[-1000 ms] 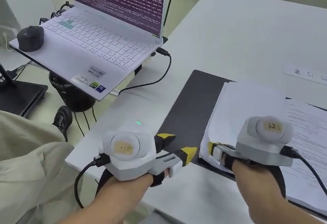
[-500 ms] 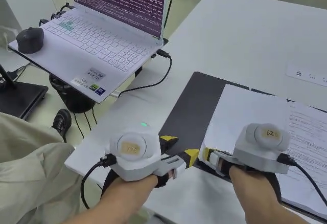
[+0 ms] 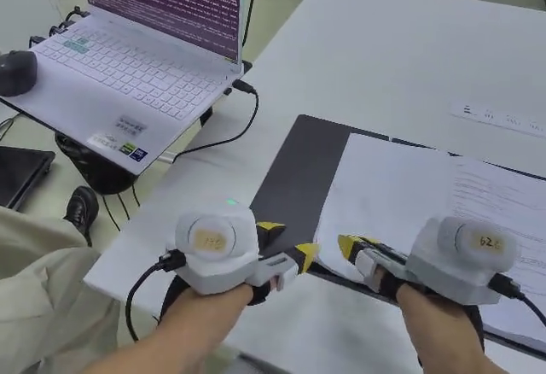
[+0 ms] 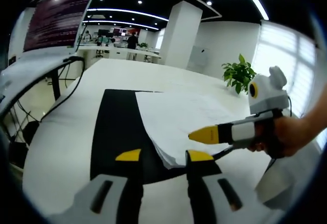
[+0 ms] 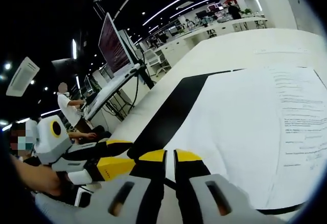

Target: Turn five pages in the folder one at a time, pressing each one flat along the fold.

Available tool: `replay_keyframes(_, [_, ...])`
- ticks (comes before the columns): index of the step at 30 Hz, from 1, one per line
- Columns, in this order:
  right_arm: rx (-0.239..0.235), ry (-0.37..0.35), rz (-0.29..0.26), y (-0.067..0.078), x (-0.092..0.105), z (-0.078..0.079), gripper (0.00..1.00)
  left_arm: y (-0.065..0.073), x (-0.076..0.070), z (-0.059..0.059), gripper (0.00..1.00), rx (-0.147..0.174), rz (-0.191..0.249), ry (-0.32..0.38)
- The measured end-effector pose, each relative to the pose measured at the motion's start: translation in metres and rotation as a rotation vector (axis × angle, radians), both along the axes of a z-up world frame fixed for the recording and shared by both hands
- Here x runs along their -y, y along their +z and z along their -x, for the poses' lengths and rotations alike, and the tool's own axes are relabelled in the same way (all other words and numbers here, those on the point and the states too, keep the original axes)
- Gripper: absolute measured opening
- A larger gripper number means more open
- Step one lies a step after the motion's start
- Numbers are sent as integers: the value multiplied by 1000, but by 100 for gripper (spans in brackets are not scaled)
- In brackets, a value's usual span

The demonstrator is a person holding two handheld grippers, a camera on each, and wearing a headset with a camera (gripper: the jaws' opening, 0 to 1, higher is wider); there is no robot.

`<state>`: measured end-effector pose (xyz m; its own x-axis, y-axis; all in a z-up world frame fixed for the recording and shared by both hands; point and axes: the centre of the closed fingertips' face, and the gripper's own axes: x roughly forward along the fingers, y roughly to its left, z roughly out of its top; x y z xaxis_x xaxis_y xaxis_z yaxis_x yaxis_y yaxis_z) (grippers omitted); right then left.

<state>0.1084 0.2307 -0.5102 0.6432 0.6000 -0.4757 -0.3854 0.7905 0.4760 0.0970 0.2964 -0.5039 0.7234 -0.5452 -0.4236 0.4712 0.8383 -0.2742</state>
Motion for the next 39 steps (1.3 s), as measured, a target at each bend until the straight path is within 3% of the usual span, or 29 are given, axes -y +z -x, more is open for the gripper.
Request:
replay_keyframes(4, [3,-55,-1,1,24,-6,4,-7,25,-7,32,-2,-32,-69])
replay_keyframes(11, [24,-138,17,2,64,-18,1,-27,48,-20,31,-12,-89,-117])
replay_keyframes(20, [32,-213,27,-1,105,-40,0,-51,45,-23,30,-22,-178,-117])
replay_keyframes(23, [37,-228,33,-4,114,-48,0,-51,46,-22,30,8,-195,-126])
replay_keyframes(26, [39,-231,44,-8,120,-56,0,-52,46,-21,31,50,-245,-151])
replay_keyframes(34, [62,-240,57,-13,128,-83,0,-52,45,-21,31,73,-233,-146])
replay_keyframes(39, [105,-234,47,-11,126,-102,0,-52,45,-22,31,81,-229,-146])
